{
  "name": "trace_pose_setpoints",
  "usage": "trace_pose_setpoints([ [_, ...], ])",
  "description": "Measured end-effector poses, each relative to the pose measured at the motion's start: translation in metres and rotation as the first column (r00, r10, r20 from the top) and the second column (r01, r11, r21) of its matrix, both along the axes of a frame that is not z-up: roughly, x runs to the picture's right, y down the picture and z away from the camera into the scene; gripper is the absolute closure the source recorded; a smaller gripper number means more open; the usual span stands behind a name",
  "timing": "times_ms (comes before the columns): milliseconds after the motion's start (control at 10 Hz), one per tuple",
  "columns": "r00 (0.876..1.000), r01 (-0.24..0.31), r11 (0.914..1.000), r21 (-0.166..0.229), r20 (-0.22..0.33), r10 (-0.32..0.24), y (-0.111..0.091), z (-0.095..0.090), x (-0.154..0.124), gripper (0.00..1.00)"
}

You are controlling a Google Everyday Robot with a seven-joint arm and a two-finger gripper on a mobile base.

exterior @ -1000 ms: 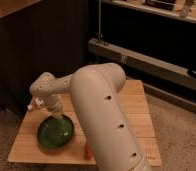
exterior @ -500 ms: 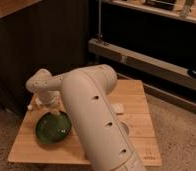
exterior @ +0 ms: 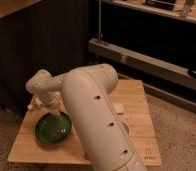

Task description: Drag the ceramic bowl in a circle

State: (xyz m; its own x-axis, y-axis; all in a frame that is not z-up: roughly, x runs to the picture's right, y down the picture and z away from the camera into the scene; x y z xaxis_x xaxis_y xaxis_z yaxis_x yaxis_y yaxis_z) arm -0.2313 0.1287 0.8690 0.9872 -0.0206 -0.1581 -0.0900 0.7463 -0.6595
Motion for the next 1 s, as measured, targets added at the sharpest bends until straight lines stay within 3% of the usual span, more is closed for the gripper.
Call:
trace_pose_setpoints([
  [300,1.000,0.010,0.9999,0.012,-0.004,-0.010,-0.028,0.023,0.017,1.00],
  [500,1.000,0.002,0.9999,0.016,-0.008,-0.002,-0.027,0.019,0.024,1.00],
  [800,1.000,-0.001,0.9993,0.037,-0.024,0.002,-0.029,0.018,0.062,1.00],
  [1000,1.000,0.006,0.9991,0.043,-0.017,-0.005,-0.036,0.021,0.064,1.00],
])
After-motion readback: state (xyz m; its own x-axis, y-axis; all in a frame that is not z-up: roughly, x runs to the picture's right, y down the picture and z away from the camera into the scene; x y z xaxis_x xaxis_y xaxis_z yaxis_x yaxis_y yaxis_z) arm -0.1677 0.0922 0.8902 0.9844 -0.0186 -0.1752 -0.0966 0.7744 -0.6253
